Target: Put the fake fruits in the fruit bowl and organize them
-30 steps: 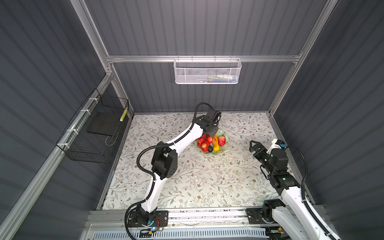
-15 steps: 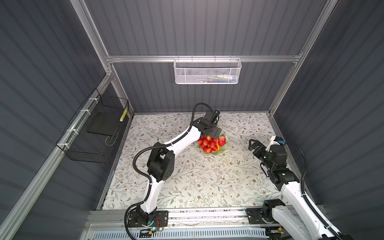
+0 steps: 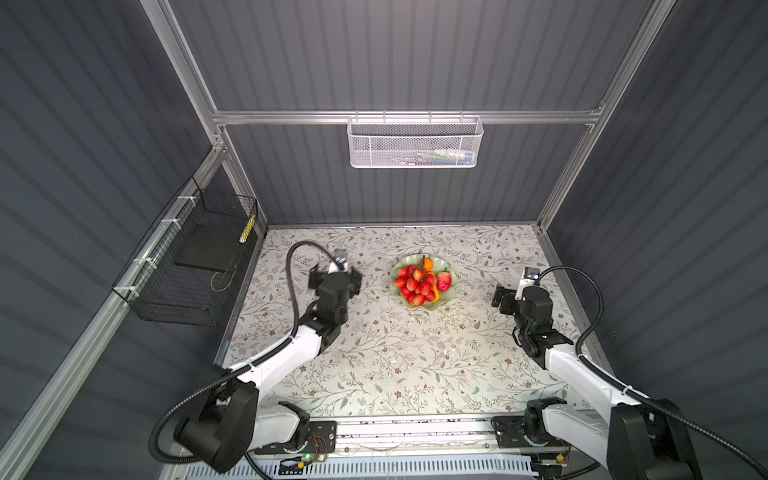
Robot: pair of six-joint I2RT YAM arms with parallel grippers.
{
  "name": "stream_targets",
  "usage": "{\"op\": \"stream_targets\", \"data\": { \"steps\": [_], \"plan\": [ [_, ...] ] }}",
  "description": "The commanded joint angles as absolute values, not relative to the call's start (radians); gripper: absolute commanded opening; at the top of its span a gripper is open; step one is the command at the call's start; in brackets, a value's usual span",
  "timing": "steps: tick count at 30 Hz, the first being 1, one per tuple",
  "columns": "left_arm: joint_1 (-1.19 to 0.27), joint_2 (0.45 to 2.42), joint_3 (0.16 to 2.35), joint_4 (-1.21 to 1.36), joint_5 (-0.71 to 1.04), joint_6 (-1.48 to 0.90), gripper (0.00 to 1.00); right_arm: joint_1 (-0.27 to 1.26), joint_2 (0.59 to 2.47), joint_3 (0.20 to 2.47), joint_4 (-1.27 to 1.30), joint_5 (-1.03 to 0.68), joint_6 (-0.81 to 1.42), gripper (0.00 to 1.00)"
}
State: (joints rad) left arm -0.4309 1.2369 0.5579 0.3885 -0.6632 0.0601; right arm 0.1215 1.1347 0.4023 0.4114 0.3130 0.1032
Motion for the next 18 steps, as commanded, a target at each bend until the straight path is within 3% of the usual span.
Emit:
{"op": "stream_targets", "data": {
  "steps": [1,4,6,8,9,13,18],
  "plan": [
    [-0.332,1.184,0.422,0.514,-0.628,-0.086,1.00,0.082,1.262,0.344,0.759,0.369,0.006,0.99],
    [-0.272,1.299,0.418,0.566,-0.595,-0.057,1.00,0.040,1.421,0.335,0.950,0.293,0.022,0.99],
    [-0.244,1.420,0.418,0.667,-0.544,-0.036,1.00,-0.006,1.399,0.389,0.791,0.212,0.064,0.99],
    [-0.226,1.526,0.419,0.813,-0.515,-0.019,1.00,-0.048,1.429,0.354,0.903,0.107,0.075,0.99],
    [-0.224,1.539,0.465,0.723,-0.485,-0.012,1.00,-0.058,1.447,0.323,0.964,0.058,0.069,0.99],
    [-0.209,1.611,0.542,0.680,-0.480,0.035,1.00,-0.054,1.444,0.314,0.972,0.063,0.066,0.99],
    [-0.170,1.684,0.397,1.040,-0.484,0.015,1.00,-0.054,1.455,0.317,0.980,0.084,0.072,0.99]
  ]
}}
